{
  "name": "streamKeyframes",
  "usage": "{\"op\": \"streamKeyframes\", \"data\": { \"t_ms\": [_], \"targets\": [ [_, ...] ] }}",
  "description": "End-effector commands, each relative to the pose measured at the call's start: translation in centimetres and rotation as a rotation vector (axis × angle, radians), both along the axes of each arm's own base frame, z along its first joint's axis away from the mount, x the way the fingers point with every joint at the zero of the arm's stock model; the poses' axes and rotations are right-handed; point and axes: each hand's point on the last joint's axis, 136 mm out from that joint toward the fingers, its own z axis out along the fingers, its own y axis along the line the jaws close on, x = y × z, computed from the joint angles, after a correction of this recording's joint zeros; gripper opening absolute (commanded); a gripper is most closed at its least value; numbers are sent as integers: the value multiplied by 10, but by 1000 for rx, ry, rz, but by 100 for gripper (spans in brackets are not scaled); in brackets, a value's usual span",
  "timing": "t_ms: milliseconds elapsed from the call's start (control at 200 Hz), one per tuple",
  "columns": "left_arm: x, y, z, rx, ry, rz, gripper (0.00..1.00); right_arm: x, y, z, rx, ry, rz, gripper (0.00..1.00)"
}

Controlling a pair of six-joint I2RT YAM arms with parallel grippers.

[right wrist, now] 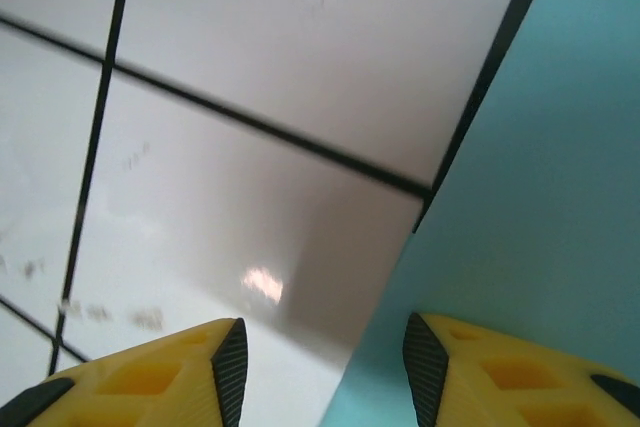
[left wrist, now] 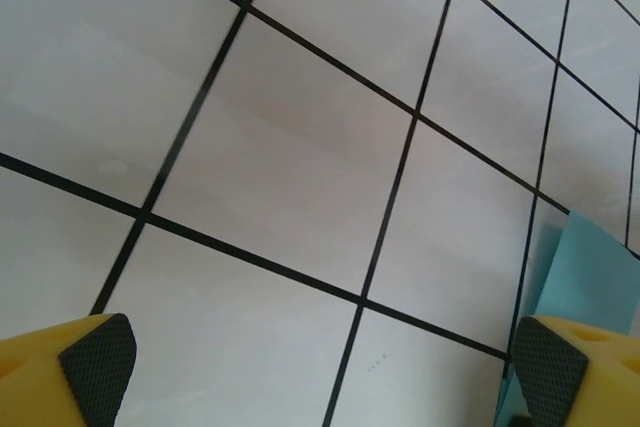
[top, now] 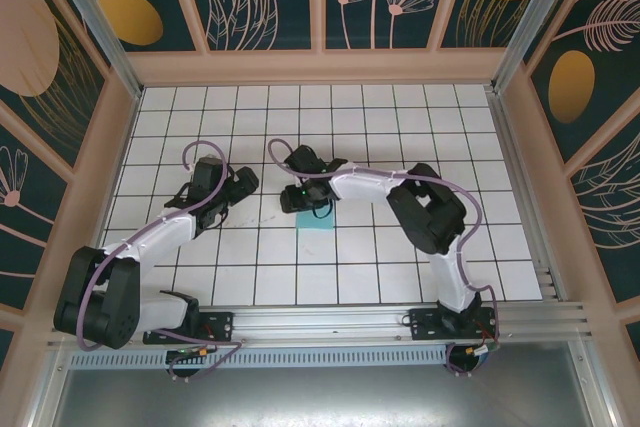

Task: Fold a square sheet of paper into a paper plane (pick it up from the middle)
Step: Rotate the square sheet of paper at the center of the table, then third fold the triangle at the center of the table.

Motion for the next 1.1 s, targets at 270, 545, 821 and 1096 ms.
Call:
{"op": "streamKeyframes", "data": {
  "t_ms": [270,545,821,1096],
  "targets": [
    [-3,-61,30,-247,-132,-290,86,-13,-20,101,266,-123,-115,66],
    [-15,-124,49,-348,-160,-468,63,-13,-100,105,440,-59,-398,74],
    [-12,-164,35,-399,-113,-526,52,-39,-120,74,460,62,-390,74],
    [-5,-182,22,-418,-73,-534,46,-49,-115,59,486,106,-352,67]
  ]
}}
